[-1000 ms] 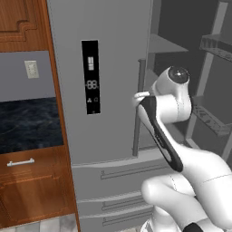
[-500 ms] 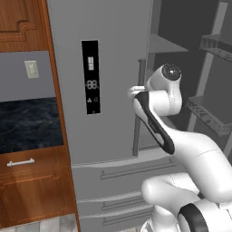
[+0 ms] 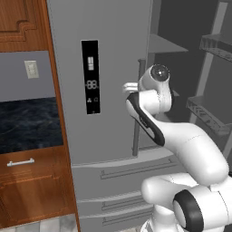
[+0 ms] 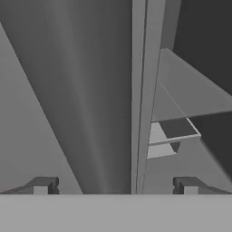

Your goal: Retrieve a lemon from the fridge and place it on the cutting board with the fish.

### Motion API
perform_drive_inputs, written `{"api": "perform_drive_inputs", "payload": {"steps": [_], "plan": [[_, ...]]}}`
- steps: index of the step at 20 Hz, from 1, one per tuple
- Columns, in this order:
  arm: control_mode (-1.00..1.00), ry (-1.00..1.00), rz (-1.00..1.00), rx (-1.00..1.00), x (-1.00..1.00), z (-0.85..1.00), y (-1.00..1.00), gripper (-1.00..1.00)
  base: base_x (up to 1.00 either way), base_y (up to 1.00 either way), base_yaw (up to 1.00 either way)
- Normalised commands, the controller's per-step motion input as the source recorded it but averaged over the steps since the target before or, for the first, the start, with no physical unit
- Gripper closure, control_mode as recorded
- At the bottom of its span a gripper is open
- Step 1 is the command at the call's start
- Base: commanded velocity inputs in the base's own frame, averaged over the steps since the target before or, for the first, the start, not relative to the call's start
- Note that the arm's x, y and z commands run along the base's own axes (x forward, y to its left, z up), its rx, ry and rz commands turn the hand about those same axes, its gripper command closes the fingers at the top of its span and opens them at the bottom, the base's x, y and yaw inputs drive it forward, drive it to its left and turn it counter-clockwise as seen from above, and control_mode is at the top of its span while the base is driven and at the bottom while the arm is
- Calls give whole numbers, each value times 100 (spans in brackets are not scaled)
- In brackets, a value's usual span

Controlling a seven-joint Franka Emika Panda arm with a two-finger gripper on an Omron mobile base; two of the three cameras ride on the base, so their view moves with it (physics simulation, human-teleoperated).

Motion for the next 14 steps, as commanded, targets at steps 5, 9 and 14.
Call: {"api": "perform_drive_inputs", "payload": {"steps": [5,9,14], "plan": [[-100,-4,0,0,42,0,5,-100,0,0,0],[-100,-7,0,0,35,0,0,-100,0,0,0],[-100,-3,0,0,25,0,0,100,0,0,0]]}}
